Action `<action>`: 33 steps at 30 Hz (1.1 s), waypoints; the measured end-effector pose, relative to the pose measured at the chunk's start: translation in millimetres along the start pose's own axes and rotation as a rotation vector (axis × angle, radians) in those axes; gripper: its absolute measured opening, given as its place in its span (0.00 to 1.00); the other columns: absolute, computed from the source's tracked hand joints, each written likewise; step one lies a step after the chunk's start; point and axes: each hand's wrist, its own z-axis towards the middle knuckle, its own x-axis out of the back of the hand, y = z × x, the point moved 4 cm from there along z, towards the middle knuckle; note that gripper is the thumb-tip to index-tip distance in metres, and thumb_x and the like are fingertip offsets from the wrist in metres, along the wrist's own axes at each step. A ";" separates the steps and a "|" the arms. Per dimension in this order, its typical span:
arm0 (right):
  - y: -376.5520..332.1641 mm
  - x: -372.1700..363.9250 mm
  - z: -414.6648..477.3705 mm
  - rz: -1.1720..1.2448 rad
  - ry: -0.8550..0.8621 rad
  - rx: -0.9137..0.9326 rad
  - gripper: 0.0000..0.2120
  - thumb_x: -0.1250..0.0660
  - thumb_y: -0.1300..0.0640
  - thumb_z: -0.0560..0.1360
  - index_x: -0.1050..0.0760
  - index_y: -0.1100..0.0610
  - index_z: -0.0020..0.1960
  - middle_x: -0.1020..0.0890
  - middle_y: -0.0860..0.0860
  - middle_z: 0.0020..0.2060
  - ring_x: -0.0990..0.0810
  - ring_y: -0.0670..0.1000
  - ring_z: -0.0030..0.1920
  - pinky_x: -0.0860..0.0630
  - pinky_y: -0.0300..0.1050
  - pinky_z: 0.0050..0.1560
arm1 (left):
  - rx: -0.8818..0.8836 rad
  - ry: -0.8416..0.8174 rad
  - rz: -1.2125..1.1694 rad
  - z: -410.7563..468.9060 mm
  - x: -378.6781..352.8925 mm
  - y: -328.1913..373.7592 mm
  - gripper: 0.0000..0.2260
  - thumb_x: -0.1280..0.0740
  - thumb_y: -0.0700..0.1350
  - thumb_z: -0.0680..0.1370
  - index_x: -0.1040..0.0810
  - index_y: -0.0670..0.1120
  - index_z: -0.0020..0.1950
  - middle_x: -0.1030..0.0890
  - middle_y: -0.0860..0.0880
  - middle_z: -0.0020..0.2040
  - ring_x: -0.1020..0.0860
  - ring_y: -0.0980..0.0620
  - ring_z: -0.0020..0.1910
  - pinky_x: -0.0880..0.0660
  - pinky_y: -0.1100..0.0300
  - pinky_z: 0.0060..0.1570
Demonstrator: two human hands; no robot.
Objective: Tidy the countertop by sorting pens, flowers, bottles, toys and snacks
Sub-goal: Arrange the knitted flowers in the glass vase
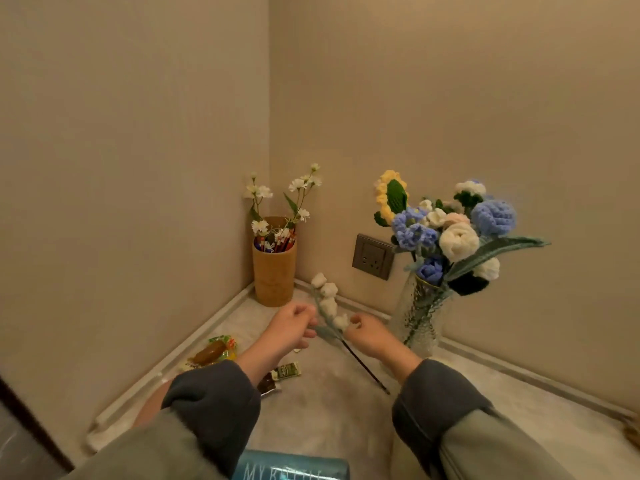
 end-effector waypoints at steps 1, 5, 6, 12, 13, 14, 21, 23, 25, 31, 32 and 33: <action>2.3 -4.6 7.2 -0.051 -0.007 -0.026 0.14 0.39 0.51 0.80 0.27 0.56 0.61 0.22 0.57 0.57 0.24 0.56 0.58 0.27 0.47 0.59 | 0.024 -0.028 0.006 6.2 -0.9 -4.7 0.09 0.43 0.48 0.83 0.28 0.47 0.60 0.21 0.46 0.54 0.21 0.49 0.51 0.23 0.53 0.51; 15.3 -22.3 28.2 -0.095 -0.021 -0.205 0.28 0.38 0.44 0.79 0.35 0.61 0.72 0.29 0.58 0.69 0.28 0.58 0.67 0.29 0.47 0.65 | 0.098 -0.140 0.028 27.2 -2.4 -21.0 0.12 0.43 0.50 0.83 0.31 0.47 0.64 0.23 0.47 0.59 0.22 0.49 0.55 0.23 0.54 0.53; 17.9 -26.2 32.6 -0.098 -0.014 -0.236 0.28 0.38 0.45 0.79 0.36 0.60 0.73 0.30 0.58 0.70 0.29 0.58 0.68 0.30 0.47 0.66 | 0.116 -0.163 0.037 31.9 -3.0 -24.3 0.13 0.43 0.50 0.83 0.31 0.46 0.65 0.23 0.47 0.60 0.22 0.49 0.55 0.23 0.55 0.52; 30.6 -48.5 44.8 -0.137 0.028 -0.341 0.21 0.38 0.52 0.78 0.31 0.59 0.68 0.26 0.59 0.66 0.26 0.59 0.65 0.27 0.47 0.63 | 0.183 -0.240 0.101 56.0 -10.4 -42.3 0.14 0.42 0.51 0.82 0.32 0.47 0.65 0.25 0.47 0.58 0.24 0.49 0.55 0.23 0.55 0.51; 32.8 -51.8 45.2 -0.150 0.035 -0.344 0.18 0.38 0.52 0.77 0.28 0.58 0.65 0.24 0.58 0.63 0.24 0.59 0.62 0.26 0.47 0.60 | 0.190 -0.252 0.103 60.3 -11.6 -45.6 0.12 0.41 0.51 0.82 0.31 0.47 0.63 0.25 0.47 0.56 0.23 0.49 0.54 0.23 0.54 0.51; 35.2 -54.5 45.6 -0.160 0.045 -0.346 0.16 0.38 0.52 0.76 0.26 0.57 0.61 0.22 0.58 0.60 0.23 0.59 0.60 0.26 0.46 0.56 | 0.205 -0.264 0.087 62.8 -12.6 -47.9 0.10 0.41 0.50 0.82 0.31 0.47 0.59 0.24 0.47 0.53 0.23 0.50 0.51 0.23 0.55 0.49; 29.1 -67.6 56.6 0.030 0.112 -0.289 0.09 0.38 0.58 0.74 0.18 0.55 0.45 0.16 0.55 0.44 0.18 0.54 0.46 0.27 0.42 0.44 | 0.320 -0.366 -0.090 76.0 -16.7 -60.1 0.08 0.42 0.45 0.82 0.30 0.43 0.59 0.30 0.47 0.37 0.31 0.53 0.32 0.34 0.61 0.30; 17.2 -63.9 59.0 0.114 0.138 -0.250 0.10 0.37 0.62 0.74 0.19 0.55 0.38 0.17 0.56 0.37 0.18 0.54 0.40 0.25 0.44 0.39 | 0.292 -0.341 -0.124 84.5 -13.5 -57.3 0.13 0.41 0.44 0.82 0.35 0.50 0.66 0.26 0.46 0.42 0.26 0.51 0.37 0.28 0.58 0.34; 3.9 -59.9 58.5 0.224 0.163 -0.218 0.13 0.39 0.65 0.75 0.21 0.55 0.35 0.18 0.56 0.33 0.16 0.56 0.37 0.20 0.48 0.39 | 0.240 -0.303 -0.124 94.9 -8.7 -49.3 0.19 0.40 0.45 0.82 0.38 0.52 0.72 0.23 0.44 0.50 0.21 0.47 0.46 0.22 0.54 0.42; -38.3 -51.4 38.0 0.337 0.290 -0.068 0.11 0.38 0.65 0.74 0.17 0.57 0.44 0.15 0.55 0.37 0.15 0.50 0.35 0.17 0.52 0.41 | 0.102 -0.157 -0.294 99.4 9.4 -18.3 0.17 0.36 0.44 0.80 0.33 0.49 0.69 0.23 0.45 0.55 0.20 0.48 0.49 0.20 0.52 0.48; -44.9 -50.1 31.6 0.331 0.318 -0.038 0.10 0.36 0.64 0.74 0.17 0.55 0.45 0.15 0.53 0.37 0.15 0.48 0.35 0.17 0.50 0.42 | 0.074 -0.135 -0.328 95.8 12.8 -13.8 0.16 0.36 0.45 0.80 0.32 0.49 0.67 0.22 0.45 0.55 0.20 0.47 0.50 0.20 0.51 0.49; -51.0 -48.5 25.1 0.313 0.352 0.003 0.10 0.35 0.63 0.74 0.17 0.52 0.46 0.15 0.50 0.36 0.16 0.45 0.35 0.18 0.48 0.43 | 0.043 -0.115 -0.357 92.1 16.3 -9.4 0.14 0.35 0.45 0.79 0.30 0.48 0.65 0.21 0.44 0.55 0.20 0.46 0.51 0.20 0.51 0.50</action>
